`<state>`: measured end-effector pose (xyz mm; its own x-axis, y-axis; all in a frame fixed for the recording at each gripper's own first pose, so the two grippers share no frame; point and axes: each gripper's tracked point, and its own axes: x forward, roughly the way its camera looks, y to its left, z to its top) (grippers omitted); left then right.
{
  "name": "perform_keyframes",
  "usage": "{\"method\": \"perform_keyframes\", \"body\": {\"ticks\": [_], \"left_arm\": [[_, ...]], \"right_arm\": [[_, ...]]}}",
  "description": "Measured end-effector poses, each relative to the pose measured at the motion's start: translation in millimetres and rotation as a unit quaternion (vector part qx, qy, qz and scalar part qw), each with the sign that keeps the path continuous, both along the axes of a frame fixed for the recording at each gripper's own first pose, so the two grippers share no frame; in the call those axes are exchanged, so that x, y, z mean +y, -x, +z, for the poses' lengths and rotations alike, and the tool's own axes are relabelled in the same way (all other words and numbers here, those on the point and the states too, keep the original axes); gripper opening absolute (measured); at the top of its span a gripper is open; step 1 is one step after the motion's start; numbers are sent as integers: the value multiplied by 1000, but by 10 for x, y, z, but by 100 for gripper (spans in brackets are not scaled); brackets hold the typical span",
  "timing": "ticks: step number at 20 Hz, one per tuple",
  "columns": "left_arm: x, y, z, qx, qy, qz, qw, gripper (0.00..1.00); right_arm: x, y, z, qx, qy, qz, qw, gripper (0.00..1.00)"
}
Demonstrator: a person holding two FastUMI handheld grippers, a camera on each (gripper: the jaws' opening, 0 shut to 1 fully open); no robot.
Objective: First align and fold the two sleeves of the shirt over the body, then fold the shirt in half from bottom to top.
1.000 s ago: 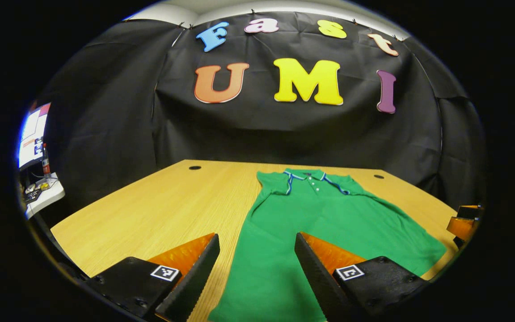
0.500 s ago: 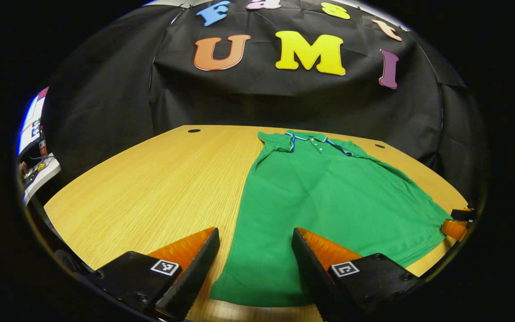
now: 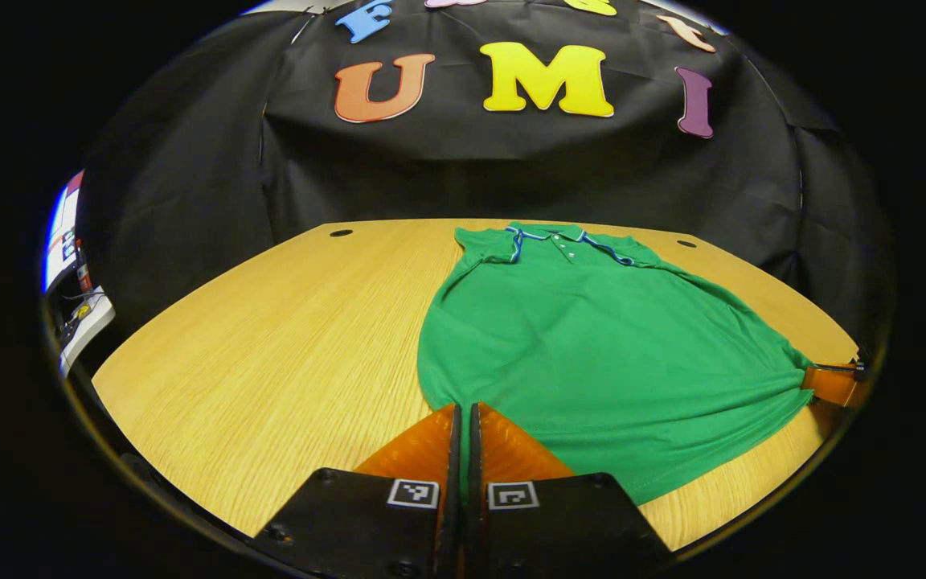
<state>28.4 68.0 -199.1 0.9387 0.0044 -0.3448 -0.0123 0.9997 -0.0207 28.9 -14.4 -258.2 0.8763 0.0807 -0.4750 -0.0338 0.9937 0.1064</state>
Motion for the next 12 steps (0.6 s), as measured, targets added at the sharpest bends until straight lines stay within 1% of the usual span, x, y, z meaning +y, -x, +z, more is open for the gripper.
{"method": "perform_keyframes", "body": {"ticks": [1, 2, 7, 8, 9, 12], "left_arm": [[-27, 8, 17, 1, 3, -2, 1000, 9], [-37, 4, 68, -3, 2, -3, 1000, 9], [-41, -3, 451, -52, -3, -7, 999, 7], [-40, -25, 530, -60, -4, -7, 998, 9], [-28, -53, 593, -66, -3, -5, 998, 7], [-57, -163, 757, -75, 1, -13, 997, 8]], "right_arm": [[5, 1, 16, -1, 11, 4, 1000, 0], [-10, 1, 37, -4, 20, 7, 1000, 1], [20, -35, 404, -52, 14, 19, 998, 0], [5, -72, 478, -61, 18, 19, 998, 0], [-3, -118, 560, -69, 24, 20, 997, 0], [-44, -352, 793, -88, 34, 16, 995, 0]]}}
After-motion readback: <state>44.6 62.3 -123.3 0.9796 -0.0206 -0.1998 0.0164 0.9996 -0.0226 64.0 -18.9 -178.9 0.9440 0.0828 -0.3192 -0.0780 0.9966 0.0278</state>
